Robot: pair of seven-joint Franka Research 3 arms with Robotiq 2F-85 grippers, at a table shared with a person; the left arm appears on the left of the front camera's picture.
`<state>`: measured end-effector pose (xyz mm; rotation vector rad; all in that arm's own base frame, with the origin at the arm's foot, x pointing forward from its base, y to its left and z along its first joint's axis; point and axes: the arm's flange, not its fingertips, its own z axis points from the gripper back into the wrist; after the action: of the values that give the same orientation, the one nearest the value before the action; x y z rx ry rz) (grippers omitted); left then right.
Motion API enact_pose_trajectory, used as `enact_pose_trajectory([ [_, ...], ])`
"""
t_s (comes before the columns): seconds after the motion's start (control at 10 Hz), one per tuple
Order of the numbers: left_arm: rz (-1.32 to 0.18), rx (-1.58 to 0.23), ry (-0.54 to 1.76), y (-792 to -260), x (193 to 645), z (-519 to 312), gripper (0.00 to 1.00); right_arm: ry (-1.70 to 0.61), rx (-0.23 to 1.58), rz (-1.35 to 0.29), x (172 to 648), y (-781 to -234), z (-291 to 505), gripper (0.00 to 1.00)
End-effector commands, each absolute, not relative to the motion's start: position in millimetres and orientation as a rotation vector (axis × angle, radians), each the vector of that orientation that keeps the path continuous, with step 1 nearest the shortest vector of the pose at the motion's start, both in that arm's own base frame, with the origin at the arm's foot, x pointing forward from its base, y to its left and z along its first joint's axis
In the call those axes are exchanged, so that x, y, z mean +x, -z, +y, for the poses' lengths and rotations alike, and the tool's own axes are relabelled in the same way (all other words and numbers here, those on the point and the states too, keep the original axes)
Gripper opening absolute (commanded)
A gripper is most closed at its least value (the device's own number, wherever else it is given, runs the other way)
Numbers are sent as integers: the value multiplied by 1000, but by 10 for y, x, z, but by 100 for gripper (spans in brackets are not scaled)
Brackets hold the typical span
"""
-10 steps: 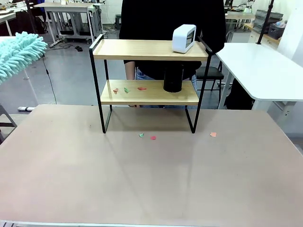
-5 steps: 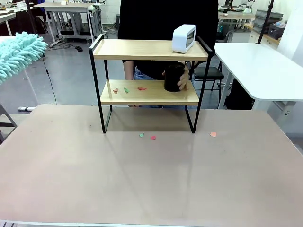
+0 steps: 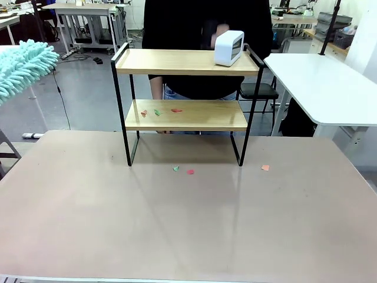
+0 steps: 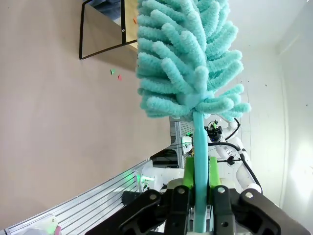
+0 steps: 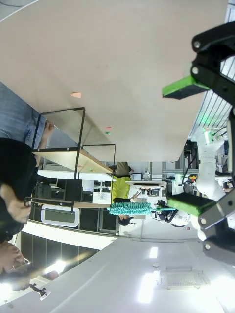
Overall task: Clean the shelf.
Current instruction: Clean the remaining tier of the Shelf with the Duster once objects are removed.
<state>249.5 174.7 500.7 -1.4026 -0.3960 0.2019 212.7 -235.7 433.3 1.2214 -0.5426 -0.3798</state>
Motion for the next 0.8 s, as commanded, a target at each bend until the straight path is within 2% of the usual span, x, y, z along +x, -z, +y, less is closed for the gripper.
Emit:
enact_pose_trajectory([
  [0.0,-407,-1422,-194,-5018,2479,1722,13,358,1231,-575,2143,-4353,-2366,100],
  [0.4,-396,-1403,-202,-5007,2495,1747,13,358,1231,-575,2143,-4353,-2366,100],
  [0.5,-346,-1373,-227,-4967,2397,1680,13,358,1231,-575,2143,-4353,-2366,100],
  [0.7,-291,-1381,-178,-4896,1865,1416,13,358,1231,-575,2143,-4353,-2366,100],
])
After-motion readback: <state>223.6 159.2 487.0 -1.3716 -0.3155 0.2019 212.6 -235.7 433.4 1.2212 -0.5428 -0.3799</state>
